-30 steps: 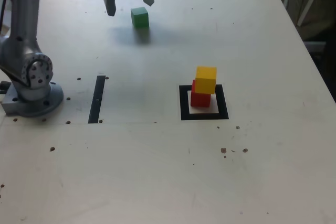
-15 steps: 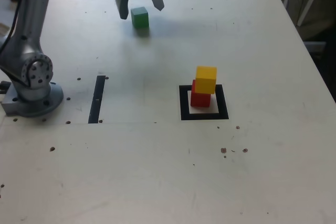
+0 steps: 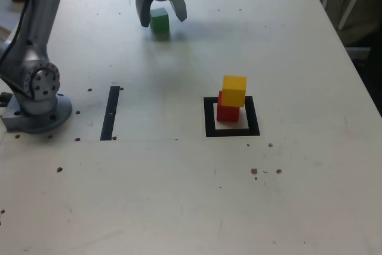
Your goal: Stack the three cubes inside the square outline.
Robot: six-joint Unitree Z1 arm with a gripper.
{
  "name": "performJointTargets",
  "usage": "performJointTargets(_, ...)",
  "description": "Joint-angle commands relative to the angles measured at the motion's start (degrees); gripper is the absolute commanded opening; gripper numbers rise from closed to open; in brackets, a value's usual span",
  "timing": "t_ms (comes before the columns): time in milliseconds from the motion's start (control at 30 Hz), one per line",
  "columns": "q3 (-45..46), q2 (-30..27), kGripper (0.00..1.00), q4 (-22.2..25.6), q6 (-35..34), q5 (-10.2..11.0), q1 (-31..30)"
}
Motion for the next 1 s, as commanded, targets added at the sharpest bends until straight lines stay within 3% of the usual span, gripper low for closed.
performJointTargets(0, 0.4, 0.3, 0.66, -0.3, -0.3, -0.4, -0.3)
performJointTargets(500, 0.4, 0.4, 0.25, -1.4, 0.3, -2.4, -0.5)
performJointTargets(967, 0.5, -3.4, 0.2, -1.8, 2.2, -3.5, -3.5)
